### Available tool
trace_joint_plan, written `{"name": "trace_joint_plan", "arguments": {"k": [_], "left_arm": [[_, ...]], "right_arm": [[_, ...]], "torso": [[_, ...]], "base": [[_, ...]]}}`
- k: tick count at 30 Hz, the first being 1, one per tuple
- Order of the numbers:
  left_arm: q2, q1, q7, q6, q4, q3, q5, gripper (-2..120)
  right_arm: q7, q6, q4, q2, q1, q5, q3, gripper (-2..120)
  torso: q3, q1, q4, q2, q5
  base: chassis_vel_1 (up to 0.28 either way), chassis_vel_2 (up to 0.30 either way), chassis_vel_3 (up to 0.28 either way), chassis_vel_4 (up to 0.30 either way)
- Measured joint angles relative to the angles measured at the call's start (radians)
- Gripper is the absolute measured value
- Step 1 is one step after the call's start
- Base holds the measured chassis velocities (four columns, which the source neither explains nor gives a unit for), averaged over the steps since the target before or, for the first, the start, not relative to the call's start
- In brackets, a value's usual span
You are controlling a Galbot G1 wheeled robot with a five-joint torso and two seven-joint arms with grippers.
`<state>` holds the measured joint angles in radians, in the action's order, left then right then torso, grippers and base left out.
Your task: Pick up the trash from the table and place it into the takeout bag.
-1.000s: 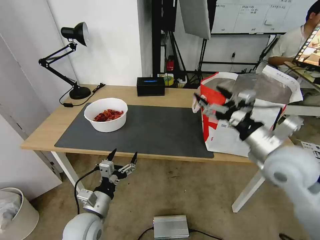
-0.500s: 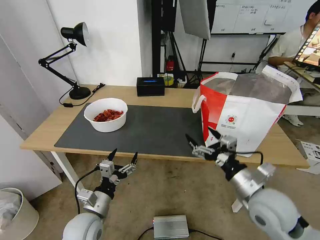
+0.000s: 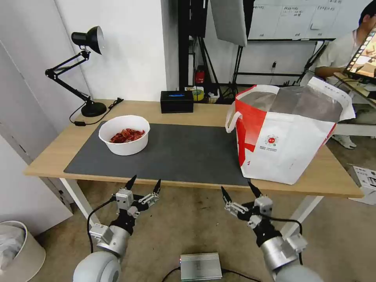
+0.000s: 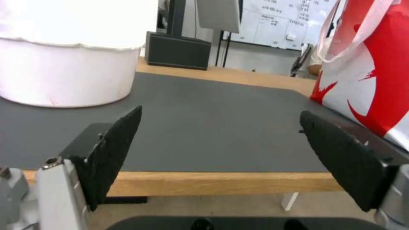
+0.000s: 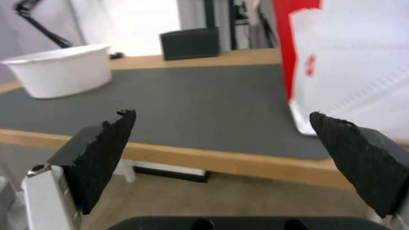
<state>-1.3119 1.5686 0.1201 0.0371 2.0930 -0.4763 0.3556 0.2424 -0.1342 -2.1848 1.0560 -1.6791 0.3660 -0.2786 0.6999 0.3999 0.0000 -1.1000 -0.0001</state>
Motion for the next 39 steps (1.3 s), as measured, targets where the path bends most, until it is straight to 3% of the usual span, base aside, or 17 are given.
{"name": "trace_joint_plan", "arguments": {"k": [15, 34, 39], "left_arm": [[0.000, 0.004, 0.000, 0.002, 0.006, -0.012, 0.001, 100], [0.003, 0.002, 0.001, 0.006, 0.003, -0.020, 0.007, 100], [0.020, -0.020, -0.009, -0.011, 0.011, -0.039, 0.068, 100]], "right_arm": [[0.111, -0.013, 0.032, 0.020, -0.016, -0.063, 0.014, 100], [0.124, -0.007, 0.038, 0.024, -0.015, -0.089, 0.024, 100], [0.124, -0.007, 0.038, 0.024, -0.015, -0.089, 0.024, 100]], "torso": [[0.000, 0.000, 0.0000, 0.000, 0.0000], [0.000, 0.000, 0.0000, 0.000, 0.0000], [0.000, 0.000, 0.0000, 0.000, -0.0001]], "base": [[0.000, 0.000, 0.000, 0.000], [0.000, 0.000, 0.000, 0.000], [0.000, 0.000, 0.000, 0.000]]}}
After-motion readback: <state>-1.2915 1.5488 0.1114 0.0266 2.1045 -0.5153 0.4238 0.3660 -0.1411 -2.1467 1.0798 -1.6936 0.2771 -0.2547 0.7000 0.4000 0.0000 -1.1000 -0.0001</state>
